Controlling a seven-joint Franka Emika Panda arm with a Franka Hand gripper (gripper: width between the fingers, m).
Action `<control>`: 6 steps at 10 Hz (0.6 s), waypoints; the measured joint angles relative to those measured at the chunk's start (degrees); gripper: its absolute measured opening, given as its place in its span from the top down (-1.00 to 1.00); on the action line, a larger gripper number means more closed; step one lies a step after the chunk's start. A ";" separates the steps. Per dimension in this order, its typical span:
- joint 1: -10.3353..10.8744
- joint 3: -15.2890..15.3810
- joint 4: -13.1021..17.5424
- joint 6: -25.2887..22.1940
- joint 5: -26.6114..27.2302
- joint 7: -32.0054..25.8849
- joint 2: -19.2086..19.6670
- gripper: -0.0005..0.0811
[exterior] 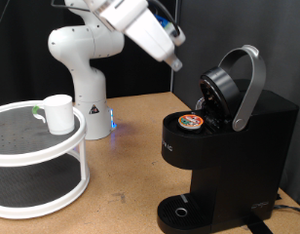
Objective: Make a cup of coffee with the keurig machine
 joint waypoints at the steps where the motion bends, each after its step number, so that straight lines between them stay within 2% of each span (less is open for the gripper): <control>1: -0.01 -0.59 1.06 -1.42 0.65 0.00 -0.70 -0.98; 4: -0.38 -1.80 4.23 -7.01 0.60 1.18 -1.01 -0.98; 6: -0.24 -1.72 3.85 -5.65 2.49 0.40 -1.00 -0.98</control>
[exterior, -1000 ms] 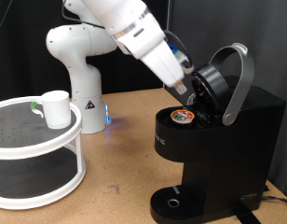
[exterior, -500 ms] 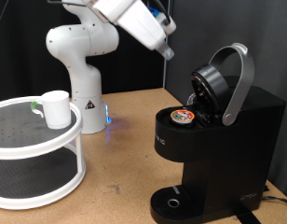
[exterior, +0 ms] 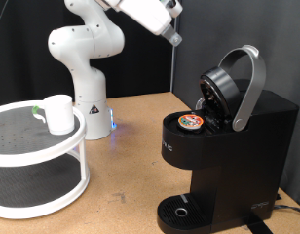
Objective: Make a cup of coffee with the keurig machine
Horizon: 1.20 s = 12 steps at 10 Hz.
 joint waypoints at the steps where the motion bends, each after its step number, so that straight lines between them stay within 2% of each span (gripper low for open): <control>1: 0.30 0.09 0.00 0.13 2.05 -0.70 -0.01 -0.98; 3: 1.40 1.45 0.22 0.39 3.50 -1.30 0.04 -0.98; 7: 4.02 7.35 0.36 7.75 5.30 1.08 0.84 -0.98; 12: 6.16 12.62 2.32 11.86 6.39 5.06 2.65 -0.98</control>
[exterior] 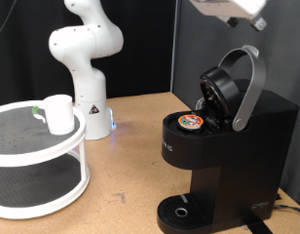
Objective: Make a cup of coffee with the keurig machine
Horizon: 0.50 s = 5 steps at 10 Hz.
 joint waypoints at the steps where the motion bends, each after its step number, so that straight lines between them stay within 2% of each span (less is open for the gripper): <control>1: 0.20 1.13 0.38 1.09 -0.11 1.25 0.50 -0.98; 5: 1.01 4.83 1.74 4.25 -0.12 2.99 3.02 -0.98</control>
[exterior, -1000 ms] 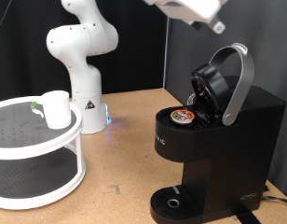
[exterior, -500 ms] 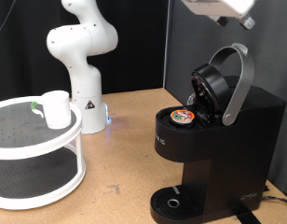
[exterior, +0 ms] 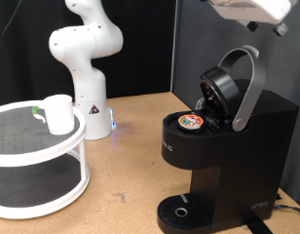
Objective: Make a cup of coffee with the keurig machine
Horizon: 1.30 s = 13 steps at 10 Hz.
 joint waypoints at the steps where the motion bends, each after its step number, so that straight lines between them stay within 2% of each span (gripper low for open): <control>1: 0.15 0.56 0.45 0.11 0.18 0.00 0.64 -0.98; 2: 0.23 1.09 0.61 0.51 0.20 0.00 1.07 -0.72; 3: 0.25 1.58 0.61 0.75 0.20 0.05 1.31 -0.38; 4: 0.25 1.99 0.62 0.96 0.20 0.11 1.63 -0.38; 5: 0.25 2.28 0.63 1.11 0.09 0.50 1.99 -0.05; 6: 0.22 2.53 0.64 1.41 -2.05 2.35 2.30 -0.05; 7: 0.21 2.81 0.65 1.73 -5.83 5.39 2.49 0.40; 8: 0.20 2.97 0.65 1.73 -8.54 7.32 2.53 0.73; 9: 0.16 2.98 0.65 1.72 -9.65 7.72 2.53 0.73; 10: 0.10 2.93 0.65 1.71 -9.97 7.72 2.53 0.93; 13: -0.17 2.51 0.65 1.18 -10.36 7.23 2.42 0.97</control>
